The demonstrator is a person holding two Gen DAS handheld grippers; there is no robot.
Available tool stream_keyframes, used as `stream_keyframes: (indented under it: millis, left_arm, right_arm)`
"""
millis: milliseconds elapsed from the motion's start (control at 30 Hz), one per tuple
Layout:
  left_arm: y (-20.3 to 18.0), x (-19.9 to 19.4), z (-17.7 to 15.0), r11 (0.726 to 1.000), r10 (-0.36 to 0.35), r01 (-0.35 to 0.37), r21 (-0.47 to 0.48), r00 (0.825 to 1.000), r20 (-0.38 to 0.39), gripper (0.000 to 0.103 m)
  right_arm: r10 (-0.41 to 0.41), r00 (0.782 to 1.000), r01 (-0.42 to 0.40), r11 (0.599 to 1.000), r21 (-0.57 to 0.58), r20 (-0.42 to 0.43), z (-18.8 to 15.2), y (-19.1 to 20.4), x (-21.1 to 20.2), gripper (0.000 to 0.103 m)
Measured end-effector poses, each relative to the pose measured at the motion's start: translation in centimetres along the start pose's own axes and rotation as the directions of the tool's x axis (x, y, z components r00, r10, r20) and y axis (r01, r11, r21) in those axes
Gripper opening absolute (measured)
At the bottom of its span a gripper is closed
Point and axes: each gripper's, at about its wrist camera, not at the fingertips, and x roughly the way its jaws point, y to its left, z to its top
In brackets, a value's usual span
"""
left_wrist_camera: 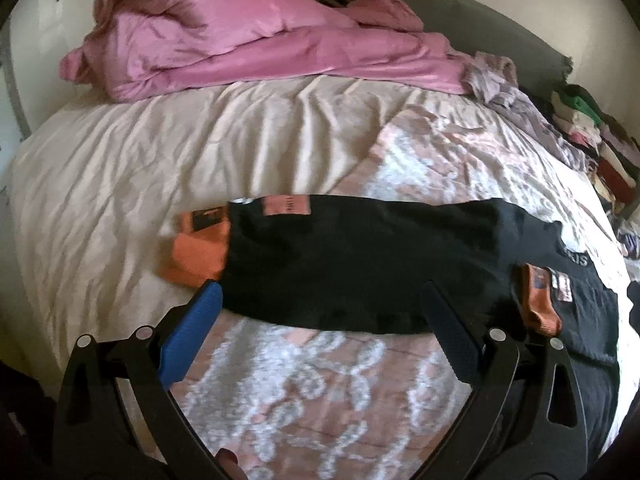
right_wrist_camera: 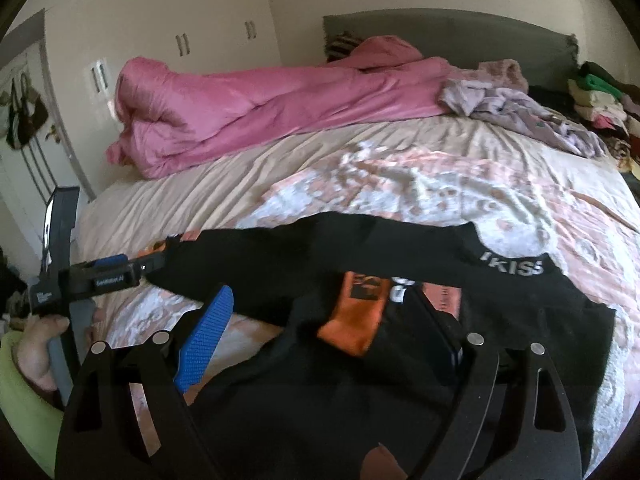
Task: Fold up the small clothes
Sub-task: 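Reach the left gripper to the other orange sleeve cuff and grasp it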
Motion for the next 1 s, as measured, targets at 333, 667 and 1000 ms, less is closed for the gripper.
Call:
stream_keyframes:
  millis: [333, 667, 1000]
  left_arm:
    - [4.4, 0.8, -0.2, 0.995, 0.036, -0.038, -0.093, 0.999, -0.022, 0.093]
    - [9.0, 3.4, -0.9, 0.96, 0.026, -0.042, -0.278, 0.998, -0.061, 0.078]
    - [10.3, 6.4, 0.0, 0.914, -0.04, 0.012, -0.405, 0.997, -0.059, 0.036]
  right_arm:
    - [0.028, 0.999, -0.031, 0.998, -0.063, -0.042, -0.3, 3.4, 3.5, 0.089]
    - [0.043, 0.996, -0.05, 0.995, -0.085, -0.076, -0.5, 5.2, 5.7, 0.089]
    - [0.035, 0.992, -0.045, 0.995, -0.085, -0.119, -1.2, 5.6, 7.9, 0.089]
